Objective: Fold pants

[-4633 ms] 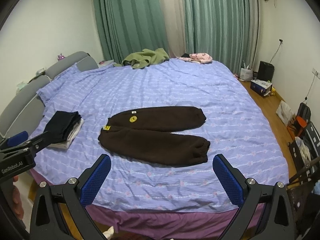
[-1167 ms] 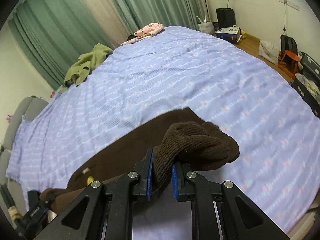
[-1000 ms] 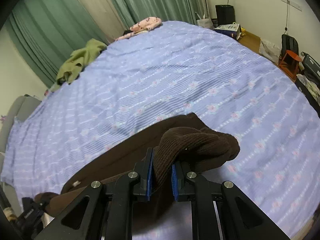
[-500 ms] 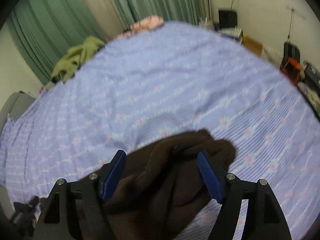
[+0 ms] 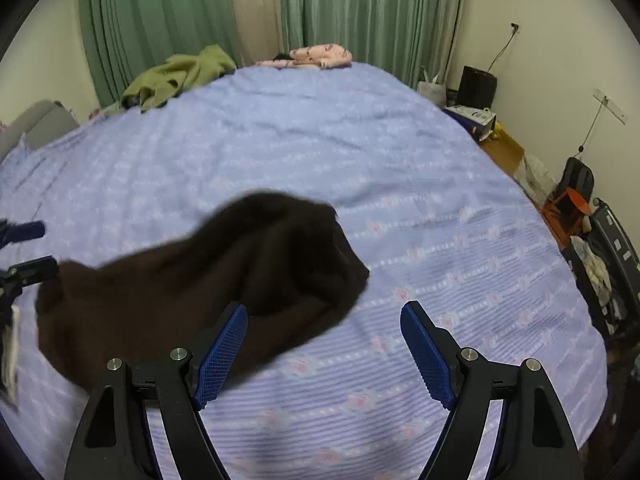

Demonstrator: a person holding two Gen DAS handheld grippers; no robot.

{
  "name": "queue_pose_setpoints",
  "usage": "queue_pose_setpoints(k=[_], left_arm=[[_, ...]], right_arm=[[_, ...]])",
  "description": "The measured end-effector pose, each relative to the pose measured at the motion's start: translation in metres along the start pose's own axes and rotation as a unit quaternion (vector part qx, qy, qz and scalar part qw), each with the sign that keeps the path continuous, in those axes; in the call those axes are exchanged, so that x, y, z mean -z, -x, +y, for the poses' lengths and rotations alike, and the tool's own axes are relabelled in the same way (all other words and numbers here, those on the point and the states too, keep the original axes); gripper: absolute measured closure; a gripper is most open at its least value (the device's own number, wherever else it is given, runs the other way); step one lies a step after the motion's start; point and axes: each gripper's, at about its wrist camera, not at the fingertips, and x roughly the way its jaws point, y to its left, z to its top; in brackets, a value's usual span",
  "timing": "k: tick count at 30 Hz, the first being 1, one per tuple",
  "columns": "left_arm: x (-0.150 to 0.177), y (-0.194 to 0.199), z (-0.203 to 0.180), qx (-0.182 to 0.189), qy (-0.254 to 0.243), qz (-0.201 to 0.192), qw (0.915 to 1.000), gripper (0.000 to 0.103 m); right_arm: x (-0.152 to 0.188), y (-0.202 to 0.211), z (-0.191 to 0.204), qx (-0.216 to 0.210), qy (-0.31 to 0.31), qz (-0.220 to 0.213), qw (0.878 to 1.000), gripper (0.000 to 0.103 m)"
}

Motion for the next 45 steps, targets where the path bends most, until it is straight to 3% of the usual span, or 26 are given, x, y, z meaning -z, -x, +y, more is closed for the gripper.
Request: queue_pose_setpoints(k=[5, 9, 13, 17, 19, 20, 21, 22, 24, 28, 31, 33, 34, 35, 36, 37, 39, 41, 44, 45], left_arm=[[-0.010, -0.046, -0.011, 0.029, -0.027, 0.036, 0.9986, 0.016], [-0.013, -0.082, -0.004, 0.022, -0.032, 0.079, 0.9961, 0.017], [-0.019, -0.108, -0.004, 0.029, -0.035, 0.100, 0.9939, 0.017], [-0.017, -0.134, -0.003, 0.035, -0.023, 0.128, 0.9909, 0.019], [-0.015, -0.141, 0.000, 0.041, -0.004, 0.140, 0.9893, 0.048], [-0.013, -0.142, 0.006, 0.035, 0.017, 0.145, 0.9887, 0.058], [-0.012, -0.139, 0.011, 0.037, 0.032, 0.142, 0.9887, 0.077], [-0.012, -0.137, 0.014, 0.042, 0.041, 0.140, 0.9884, 0.086], [-0.015, -0.117, 0.023, 0.040, 0.057, 0.114, 0.9910, 0.088], [-0.034, -0.089, 0.037, 0.016, 0.081, 0.056, 0.9951, 0.088], [-0.051, -0.108, 0.037, -0.020, 0.077, 0.074, 0.9941, 0.077], [-0.059, -0.128, 0.041, -0.066, 0.084, 0.099, 0.9893, 0.071], [-0.061, -0.130, 0.043, -0.075, 0.092, 0.102, 0.9877, 0.066], [-0.064, -0.124, 0.045, -0.084, 0.105, 0.090, 0.9869, 0.065], [-0.064, -0.110, 0.045, -0.093, 0.111, 0.065, 0.9873, 0.062], [-0.062, -0.091, 0.045, -0.104, 0.109, 0.038, 0.9878, 0.050], [-0.057, -0.054, 0.035, -0.116, 0.087, -0.017, 0.9893, 0.031], [-0.041, -0.016, 0.017, -0.123, 0.042, -0.054, 0.9901, 0.030], [-0.012, 0.016, -0.014, -0.115, -0.022, -0.067, 0.9908, 0.030], [0.003, 0.024, -0.027, -0.105, -0.045, -0.067, 0.9912, 0.030]], right_arm=[[-0.015, -0.043, -0.017, -0.026, 0.034, 0.008, 0.999, 0.023], [-0.027, -0.090, -0.027, -0.073, 0.047, 0.046, 0.995, 0.024], [-0.024, -0.119, -0.036, -0.102, 0.029, 0.080, 0.991, 0.042], [-0.020, -0.131, -0.040, -0.130, -0.004, 0.086, 0.988, 0.043], [-0.022, -0.136, -0.035, -0.133, -0.003, 0.084, 0.988, 0.048], [-0.023, -0.138, -0.034, -0.132, -0.002, 0.084, 0.988, 0.051], [-0.025, -0.143, -0.031, -0.132, 0.000, 0.089, 0.987, 0.052], [-0.025, -0.146, -0.030, -0.134, -0.001, 0.093, 0.987, 0.062], [-0.027, -0.150, -0.028, -0.124, -0.007, 0.105, 0.987, 0.070], [-0.037, -0.121, -0.032, -0.092, -0.027, 0.071, 0.993, 0.073], [-0.049, -0.119, -0.036, -0.067, -0.059, 0.074, 0.993, 0.072], [-0.057, -0.126, -0.034, -0.049, -0.062, 0.080, 0.994, 0.065], [-0.059, -0.126, -0.032, -0.035, -0.056, 0.081, 0.995, 0.054], [-0.059, -0.122, -0.030, -0.016, -0.050, 0.074, 0.996, 0.042], [-0.059, -0.113, -0.028, 0.005, -0.041, 0.057, 0.998, 0.039], [-0.057, -0.102, -0.025, 0.022, -0.030, 0.039, 0.999, 0.037], [-0.053, -0.074, -0.018, 0.046, -0.005, 0.004, 0.999, 0.031], [-0.047, -0.045, -0.010, 0.051, 0.018, -0.027, 0.998, 0.030], [-0.036, -0.015, -0.002, 0.053, 0.032, -0.041, 0.997, 0.028], [-0.030, -0.005, -0.002, 0.036, 0.021, -0.040, 0.998, 0.028]])
